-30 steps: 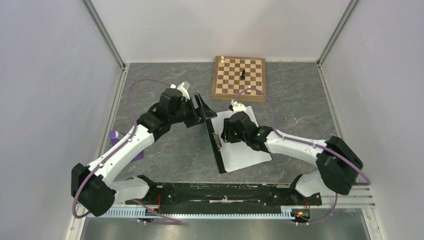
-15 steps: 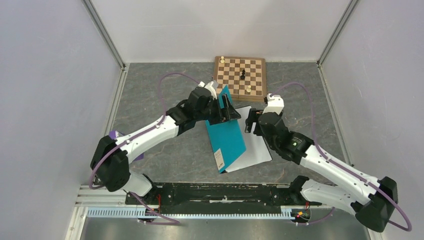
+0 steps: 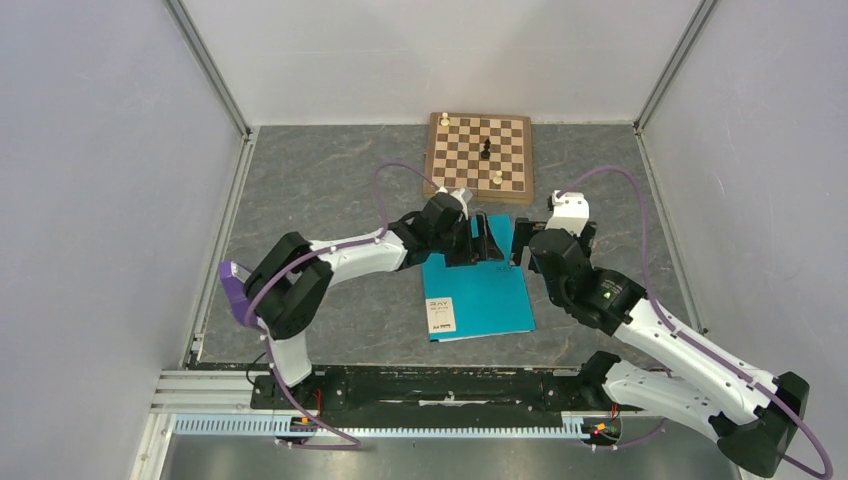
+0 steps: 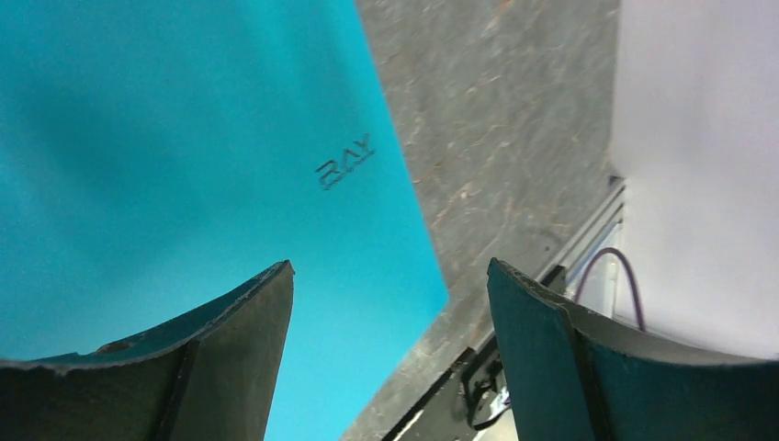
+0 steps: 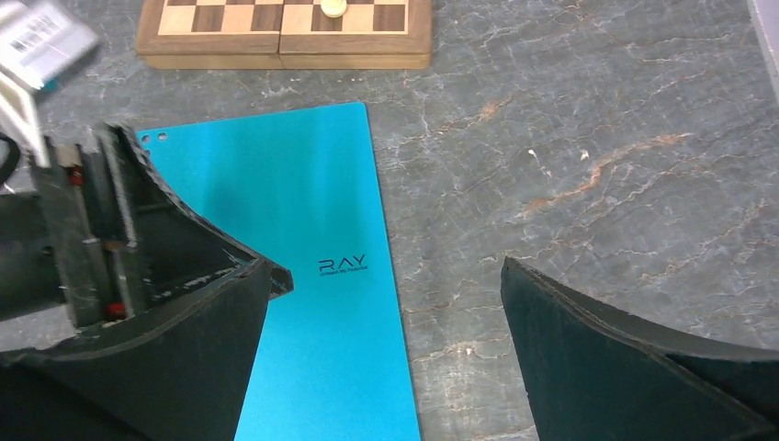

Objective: Put the files into the folder

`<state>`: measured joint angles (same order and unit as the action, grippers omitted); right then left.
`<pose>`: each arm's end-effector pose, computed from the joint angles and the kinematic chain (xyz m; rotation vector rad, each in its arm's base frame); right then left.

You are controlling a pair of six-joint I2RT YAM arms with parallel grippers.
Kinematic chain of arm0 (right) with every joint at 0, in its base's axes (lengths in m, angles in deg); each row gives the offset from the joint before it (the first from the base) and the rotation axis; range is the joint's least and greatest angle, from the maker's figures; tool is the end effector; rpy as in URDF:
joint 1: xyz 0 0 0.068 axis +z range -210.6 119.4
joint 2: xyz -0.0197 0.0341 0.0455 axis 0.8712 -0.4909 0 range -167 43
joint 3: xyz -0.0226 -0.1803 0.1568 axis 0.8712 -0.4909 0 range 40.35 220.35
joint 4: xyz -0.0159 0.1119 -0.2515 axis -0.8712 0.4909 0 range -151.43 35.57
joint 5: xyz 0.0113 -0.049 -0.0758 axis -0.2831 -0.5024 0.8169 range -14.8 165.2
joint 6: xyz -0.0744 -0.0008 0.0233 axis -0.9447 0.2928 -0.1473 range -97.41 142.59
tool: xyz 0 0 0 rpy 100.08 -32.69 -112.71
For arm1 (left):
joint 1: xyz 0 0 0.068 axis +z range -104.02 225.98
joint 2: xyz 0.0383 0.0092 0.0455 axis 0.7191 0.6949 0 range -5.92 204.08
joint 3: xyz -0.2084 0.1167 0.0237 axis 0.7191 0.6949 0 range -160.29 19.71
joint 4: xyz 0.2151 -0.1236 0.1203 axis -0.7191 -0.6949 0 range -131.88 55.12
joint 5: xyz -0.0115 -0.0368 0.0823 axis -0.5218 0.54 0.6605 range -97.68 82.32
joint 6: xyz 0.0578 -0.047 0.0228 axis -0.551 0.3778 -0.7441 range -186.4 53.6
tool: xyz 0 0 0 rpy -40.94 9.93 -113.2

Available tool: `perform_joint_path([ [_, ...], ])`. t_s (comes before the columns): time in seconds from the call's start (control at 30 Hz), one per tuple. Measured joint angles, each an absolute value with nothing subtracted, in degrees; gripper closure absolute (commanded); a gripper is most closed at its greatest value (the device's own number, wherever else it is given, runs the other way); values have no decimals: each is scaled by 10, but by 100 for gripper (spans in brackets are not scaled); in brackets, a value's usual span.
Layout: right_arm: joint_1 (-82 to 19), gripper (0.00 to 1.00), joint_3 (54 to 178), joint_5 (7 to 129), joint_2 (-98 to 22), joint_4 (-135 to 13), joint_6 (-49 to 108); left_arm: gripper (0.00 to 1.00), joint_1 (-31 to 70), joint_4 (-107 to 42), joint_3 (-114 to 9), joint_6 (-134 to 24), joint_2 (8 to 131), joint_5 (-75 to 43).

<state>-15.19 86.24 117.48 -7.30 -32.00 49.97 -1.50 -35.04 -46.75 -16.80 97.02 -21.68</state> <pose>0.2002 0.1392 0.2615 0.0919 1.9933 0.0104 0.2772 -0.3259 0.1485 0.1062 2.4639 -1.1269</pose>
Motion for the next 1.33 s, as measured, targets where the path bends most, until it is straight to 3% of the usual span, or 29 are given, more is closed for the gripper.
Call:
perform_joint_path([
  [0.37,-155,2,863,1161,-103,-317,480,16,-23,-397,-472,-187,996,-192],
  [0.97,-158,2,863,1105,-176,-430,481,16,44,-628,-478,-331,685,-14],
  [1.33,-158,2,868,1094,-229,-458,486,16,68,-683,-454,-361,653,21],
])
